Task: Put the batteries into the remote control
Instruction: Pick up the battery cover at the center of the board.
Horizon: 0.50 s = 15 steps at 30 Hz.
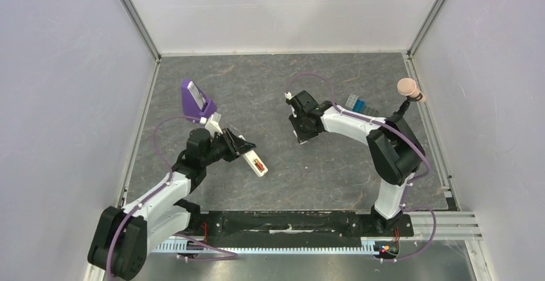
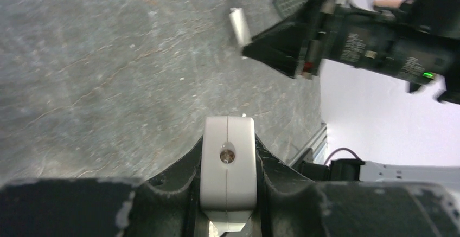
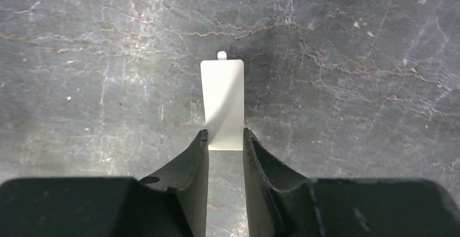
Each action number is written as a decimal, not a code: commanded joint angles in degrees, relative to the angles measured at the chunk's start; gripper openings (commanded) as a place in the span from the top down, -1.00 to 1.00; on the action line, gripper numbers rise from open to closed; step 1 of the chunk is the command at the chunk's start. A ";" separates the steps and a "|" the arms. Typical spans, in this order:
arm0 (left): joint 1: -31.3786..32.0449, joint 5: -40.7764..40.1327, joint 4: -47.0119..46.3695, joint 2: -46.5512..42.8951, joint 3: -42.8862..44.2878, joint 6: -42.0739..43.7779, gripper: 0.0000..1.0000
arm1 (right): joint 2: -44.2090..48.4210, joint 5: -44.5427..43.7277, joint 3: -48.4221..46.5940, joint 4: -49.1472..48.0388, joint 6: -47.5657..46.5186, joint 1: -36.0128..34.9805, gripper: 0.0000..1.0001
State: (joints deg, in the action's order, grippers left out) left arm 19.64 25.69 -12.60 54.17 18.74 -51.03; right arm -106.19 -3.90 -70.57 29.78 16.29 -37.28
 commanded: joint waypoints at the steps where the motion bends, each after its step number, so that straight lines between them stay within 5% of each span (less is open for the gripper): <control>1: 2.30 -6.15 -11.21 2.95 -4.35 -5.32 0.91 | 6.31 1.01 2.79 -0.39 1.64 0.10 0.55; 9: 16.80 -29.49 -21.98 11.84 -7.11 -13.87 0.90 | 10.16 3.73 9.62 -3.34 3.37 0.07 0.55; 15: 19.03 -30.09 -26.88 18.70 -4.44 -11.64 0.91 | 14.72 10.44 13.03 -4.94 2.27 0.01 0.55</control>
State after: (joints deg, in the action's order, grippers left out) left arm 38.30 0.34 -31.33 70.00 11.92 -61.45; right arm -96.97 1.41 -59.22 27.62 18.98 -37.28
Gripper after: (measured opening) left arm 0.314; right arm 0.268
